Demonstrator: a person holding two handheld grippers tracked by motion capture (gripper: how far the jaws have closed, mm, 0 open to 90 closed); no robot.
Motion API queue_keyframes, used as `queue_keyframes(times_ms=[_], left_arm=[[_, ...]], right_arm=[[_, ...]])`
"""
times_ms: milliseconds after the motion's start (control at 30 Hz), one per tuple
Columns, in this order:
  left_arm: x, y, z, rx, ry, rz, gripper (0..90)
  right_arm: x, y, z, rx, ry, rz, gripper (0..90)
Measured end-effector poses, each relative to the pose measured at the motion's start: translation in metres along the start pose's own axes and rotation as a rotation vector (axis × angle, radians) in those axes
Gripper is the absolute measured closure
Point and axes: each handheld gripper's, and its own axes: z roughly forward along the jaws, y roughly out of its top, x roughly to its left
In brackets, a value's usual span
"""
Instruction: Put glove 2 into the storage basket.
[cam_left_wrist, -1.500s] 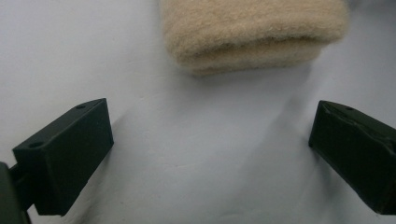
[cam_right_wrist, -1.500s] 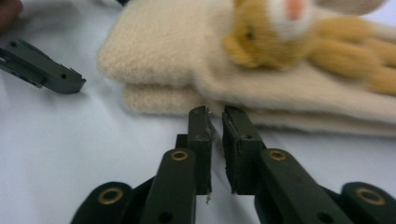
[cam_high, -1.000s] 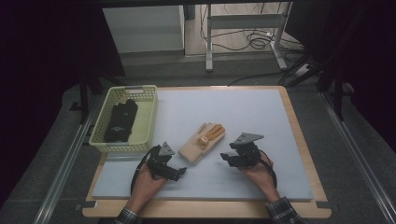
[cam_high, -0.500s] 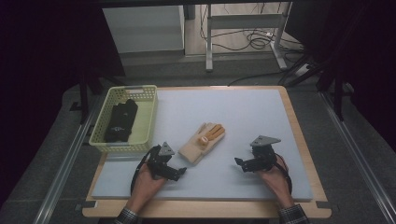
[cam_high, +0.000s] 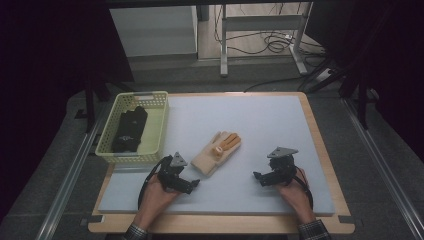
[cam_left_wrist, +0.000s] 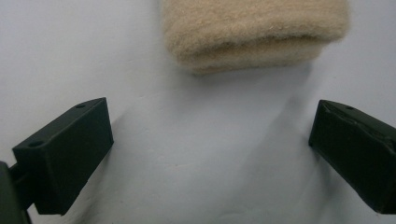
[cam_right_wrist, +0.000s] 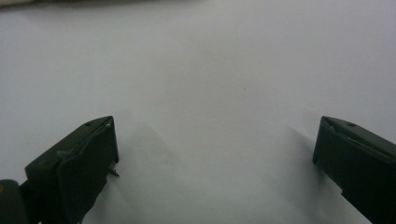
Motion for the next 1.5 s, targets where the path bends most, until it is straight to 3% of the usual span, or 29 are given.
queue_keyframes(times_ms=[200, 567, 800, 1233, 1500], left_arm=[[0.0, 0.0, 0.0, -0.003, -0.002, -0.004, 0.0], [0.0, 0.002, 0.0, 0.013, -0.006, -0.005, 0.0], [0.001, 0.012, -0.003, 0.016, -0.042, -0.012, 0.0], [0.002, 0.072, 0.005, 0.042, -0.077, 0.025, 0.0], [-0.003, 0.106, 0.028, 0.089, -0.072, 0.052, 0.0]], right_arm=[[0.002, -0.001, -0.001, -0.01, -0.01, -0.021, 0.0], [0.0, 0.0, 0.0, -0.001, 0.006, -0.007, 0.0], [0.0, 0.0, 0.0, -0.001, 0.003, -0.009, 0.1], [0.001, -0.001, 0.0, -0.004, 0.002, -0.009, 0.5], [0.001, -0.001, 0.0, -0.004, 0.002, -0.008, 0.7]])
